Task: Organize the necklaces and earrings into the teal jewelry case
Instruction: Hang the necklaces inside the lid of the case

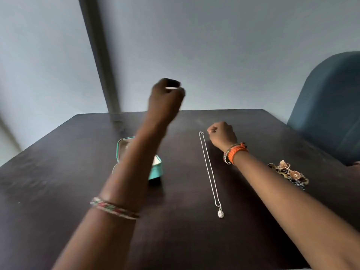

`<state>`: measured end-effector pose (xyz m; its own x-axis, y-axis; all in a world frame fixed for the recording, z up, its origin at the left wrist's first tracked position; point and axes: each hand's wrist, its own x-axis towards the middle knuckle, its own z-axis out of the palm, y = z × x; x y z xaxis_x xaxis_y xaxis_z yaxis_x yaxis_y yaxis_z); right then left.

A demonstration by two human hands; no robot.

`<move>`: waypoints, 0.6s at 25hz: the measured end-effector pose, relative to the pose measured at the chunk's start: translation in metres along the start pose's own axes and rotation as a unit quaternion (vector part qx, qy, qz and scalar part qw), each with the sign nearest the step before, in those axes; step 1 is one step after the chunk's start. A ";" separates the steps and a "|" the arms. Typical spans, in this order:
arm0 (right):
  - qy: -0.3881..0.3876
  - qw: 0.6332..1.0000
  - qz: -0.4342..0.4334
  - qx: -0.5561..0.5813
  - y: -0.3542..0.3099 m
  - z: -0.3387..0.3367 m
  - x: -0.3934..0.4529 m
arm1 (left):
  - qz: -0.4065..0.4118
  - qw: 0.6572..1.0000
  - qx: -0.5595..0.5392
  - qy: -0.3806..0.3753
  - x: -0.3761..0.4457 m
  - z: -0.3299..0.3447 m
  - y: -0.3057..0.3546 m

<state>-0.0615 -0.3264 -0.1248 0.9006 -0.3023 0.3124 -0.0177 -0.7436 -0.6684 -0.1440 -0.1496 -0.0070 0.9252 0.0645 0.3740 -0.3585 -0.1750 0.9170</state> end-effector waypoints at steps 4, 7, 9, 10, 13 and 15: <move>-0.042 0.998 -0.016 -0.032 -0.004 0.010 0.019 | -0.080 0.995 -0.059 0.031 0.002 0.064 -0.044; -0.079 0.995 -0.025 -0.052 -0.003 0.012 0.032 | -0.166 0.978 -0.080 0.094 0.010 0.072 -0.079; -0.083 0.995 -0.025 -0.057 -0.004 0.013 0.035 | -0.188 0.974 -0.072 0.101 0.014 0.073 -0.093; -0.082 0.994 -0.024 -0.062 -0.005 0.014 0.035 | -0.189 0.975 -0.070 0.098 0.016 0.073 -0.097; -0.088 0.992 -0.034 -0.083 -0.009 0.013 0.033 | -0.186 0.976 -0.070 0.090 0.021 0.072 -0.103; -0.102 0.993 -0.039 -0.052 -0.014 0.007 0.028 | -0.184 0.977 -0.069 0.084 0.022 0.069 -0.104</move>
<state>-0.0328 -0.3208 -0.1112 0.9702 -0.1213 0.2097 0.0208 -0.8207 -0.5710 -0.0778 -0.1980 -0.1043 0.9651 0.2612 0.0215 -0.0287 0.0238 0.9993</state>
